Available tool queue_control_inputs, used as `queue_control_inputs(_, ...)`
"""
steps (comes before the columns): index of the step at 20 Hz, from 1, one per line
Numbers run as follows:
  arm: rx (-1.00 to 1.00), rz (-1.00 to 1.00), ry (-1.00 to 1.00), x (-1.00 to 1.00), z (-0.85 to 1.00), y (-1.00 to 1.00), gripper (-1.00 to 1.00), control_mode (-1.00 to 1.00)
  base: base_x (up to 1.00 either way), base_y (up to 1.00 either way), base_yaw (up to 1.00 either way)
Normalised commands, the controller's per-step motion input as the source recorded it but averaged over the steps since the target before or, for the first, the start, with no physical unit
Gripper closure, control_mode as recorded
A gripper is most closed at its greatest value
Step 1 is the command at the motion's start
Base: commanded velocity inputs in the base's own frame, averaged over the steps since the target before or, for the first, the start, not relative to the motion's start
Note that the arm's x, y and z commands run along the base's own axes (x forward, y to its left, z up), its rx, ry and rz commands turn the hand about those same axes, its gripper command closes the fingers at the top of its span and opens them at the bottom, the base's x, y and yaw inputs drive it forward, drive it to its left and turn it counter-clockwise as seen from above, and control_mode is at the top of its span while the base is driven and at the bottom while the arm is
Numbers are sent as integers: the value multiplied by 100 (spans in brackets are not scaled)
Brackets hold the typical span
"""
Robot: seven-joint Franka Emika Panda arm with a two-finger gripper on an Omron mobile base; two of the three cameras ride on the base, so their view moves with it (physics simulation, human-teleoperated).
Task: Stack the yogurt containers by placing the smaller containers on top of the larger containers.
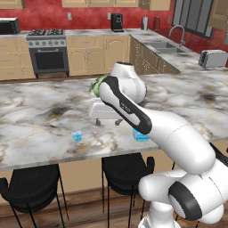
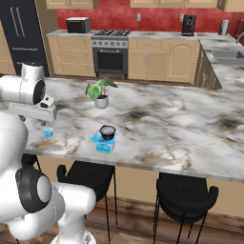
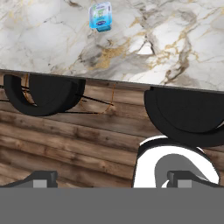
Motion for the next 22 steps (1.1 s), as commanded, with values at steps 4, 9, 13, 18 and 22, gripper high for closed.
queue_control_inputs(4, -7, 0, 0, 0, -21, 0, -100, -100, 0, 0, 0)
queue_control_inputs(9, -5, 0, -2, 0, -10, 2, -100, -100, 0, 0, 0)
queue_control_inputs(13, -2, 1, -2, 0, -7, 5, -100, -100, 0, 0, 0)
queue_control_inputs(18, -1, 2, 0, 1, -20, 13, -100, -100, 0, 0, 0)
queue_control_inputs(22, 0, 2, 0, 9, -25, 16, -100, -100, 0, 0, 0)
